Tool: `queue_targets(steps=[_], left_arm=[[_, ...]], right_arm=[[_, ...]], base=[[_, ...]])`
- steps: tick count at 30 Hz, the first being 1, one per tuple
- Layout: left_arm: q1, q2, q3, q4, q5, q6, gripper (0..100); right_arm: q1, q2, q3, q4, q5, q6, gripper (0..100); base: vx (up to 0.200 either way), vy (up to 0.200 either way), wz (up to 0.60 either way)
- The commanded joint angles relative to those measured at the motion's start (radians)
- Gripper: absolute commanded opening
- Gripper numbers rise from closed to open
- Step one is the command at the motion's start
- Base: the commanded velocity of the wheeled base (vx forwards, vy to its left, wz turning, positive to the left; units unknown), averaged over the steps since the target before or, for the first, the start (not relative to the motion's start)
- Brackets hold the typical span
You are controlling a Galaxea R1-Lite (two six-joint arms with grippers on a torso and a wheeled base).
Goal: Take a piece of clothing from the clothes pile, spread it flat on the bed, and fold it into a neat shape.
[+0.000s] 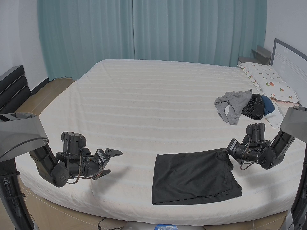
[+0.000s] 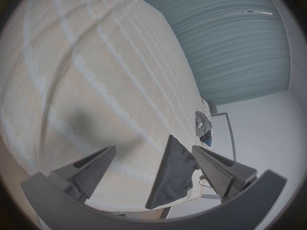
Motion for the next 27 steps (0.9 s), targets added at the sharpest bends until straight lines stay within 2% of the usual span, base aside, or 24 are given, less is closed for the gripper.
queue_targets(steps=[1,12,13,20,21,27], left_arm=[[0.000,0.002,-0.002,0.000,0.000,0.000,100],[0.000,0.002,-0.002,0.000,0.000,0.000,100],[0.000,0.002,-0.002,0.000,0.000,0.000,100],[0.000,0.002,-0.003,0.000,0.000,0.000,100],[0.000,0.002,-0.005,0.001,0.000,0.000,100],[0.000,0.002,-0.005,0.001,0.000,0.000,100]], right_arm=[[-0.039,0.046,-0.028,0.000,0.001,0.002,0],[-0.059,0.089,-0.052,-0.002,0.002,0.002,0],[-0.059,0.089,-0.052,-0.002,0.002,0.002,100],[-0.076,-0.031,0.022,0.000,0.044,0.003,100],[-0.076,-0.080,0.069,-0.002,0.074,0.003,100],[-0.059,-0.189,0.252,-0.014,0.143,-0.012,100]], base=[[0.000,0.000,0.00],[0.000,0.000,0.00],[0.000,0.000,0.00],[0.000,0.000,0.00],[0.000,0.000,0.00],[0.000,0.000,0.00]])
